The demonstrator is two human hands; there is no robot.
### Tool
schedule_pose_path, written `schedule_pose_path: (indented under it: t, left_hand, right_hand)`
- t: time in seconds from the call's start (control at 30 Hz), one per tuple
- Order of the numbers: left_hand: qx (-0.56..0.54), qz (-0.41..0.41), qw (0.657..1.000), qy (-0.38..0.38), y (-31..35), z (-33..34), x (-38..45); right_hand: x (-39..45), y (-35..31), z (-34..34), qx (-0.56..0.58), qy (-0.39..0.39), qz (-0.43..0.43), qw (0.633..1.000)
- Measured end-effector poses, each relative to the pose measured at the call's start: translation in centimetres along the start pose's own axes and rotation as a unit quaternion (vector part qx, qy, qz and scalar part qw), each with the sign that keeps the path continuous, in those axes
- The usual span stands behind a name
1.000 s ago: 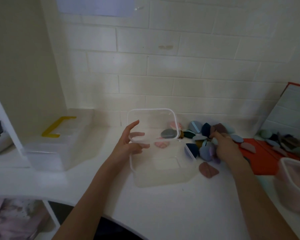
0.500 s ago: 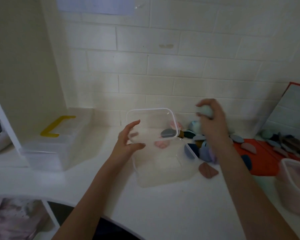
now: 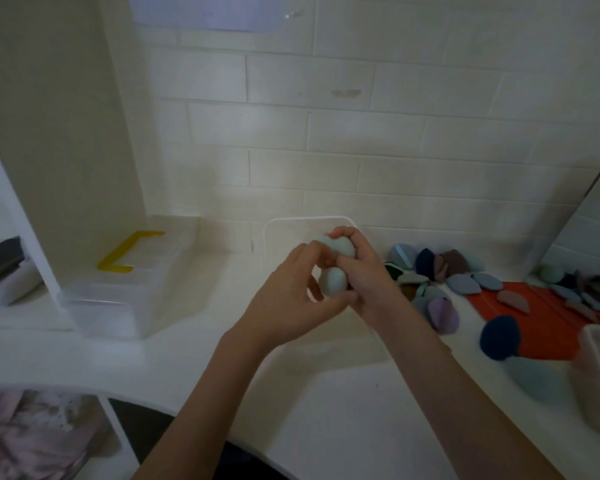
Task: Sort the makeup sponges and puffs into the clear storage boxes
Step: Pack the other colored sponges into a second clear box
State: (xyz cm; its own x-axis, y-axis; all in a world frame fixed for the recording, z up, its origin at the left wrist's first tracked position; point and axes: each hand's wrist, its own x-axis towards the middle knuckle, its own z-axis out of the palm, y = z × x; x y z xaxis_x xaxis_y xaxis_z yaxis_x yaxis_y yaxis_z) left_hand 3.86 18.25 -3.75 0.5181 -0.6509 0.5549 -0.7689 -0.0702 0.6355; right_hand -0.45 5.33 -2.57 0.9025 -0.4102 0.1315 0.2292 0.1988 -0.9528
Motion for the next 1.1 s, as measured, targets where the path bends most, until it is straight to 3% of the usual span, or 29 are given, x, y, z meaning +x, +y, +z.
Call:
schedule_pose_path:
  t: [0.2,0.37,0.43,0.53,0.63,0.73,0.83,0.93,1.1]
  left_hand:
    - [-0.075,-0.038,0.996,0.04,-1.0,0.7,0.3]
    - [-0.189,-0.147,0.955,0.175,-1.7,0.2,0.4]
    - [-0.259,-0.183,0.937,0.148,-1.8,-0.3,1.1]
    - [-0.392,-0.213,0.894,0.05,-1.8,-1.0,1.8]
    - [-0.319,-0.203,0.926,0.022,-1.5,-0.9,1.7]
    - [-0.227,-0.159,0.951,0.138,-1.6,-0.1,1.4]
    - [-0.203,-0.14,0.938,0.244,-2.0,0.1,1.4]
    - [-0.238,-0.127,0.929,0.254,-2.7,-0.1,1.7]
    - [-0.265,-0.131,0.911,0.289,-3.5,0.8,0.7]
  right_hand:
    - [0.1,-0.2,0.1,0.071,0.008,0.009,0.997]
    - [0.2,-0.2,0.2,0.144,0.022,0.044,0.988]
    - [0.2,-0.4,0.2,0.164,0.016,0.064,0.984]
    - [0.0,-0.6,0.2,0.18,-0.017,0.088,0.98]
    - [0.1,-0.2,0.3,0.135,-0.038,0.104,0.985]
    - [0.1,0.1,0.7,0.062,-0.021,0.112,0.992]
    - [0.1,0.0,0.7,-0.028,0.02,0.093,0.995]
    - [0.1,-0.5,-0.1,-0.125,-0.018,0.079,0.989]
    - [-0.4,-1.1,-0.4,-0.085,-0.083,0.124,0.985]
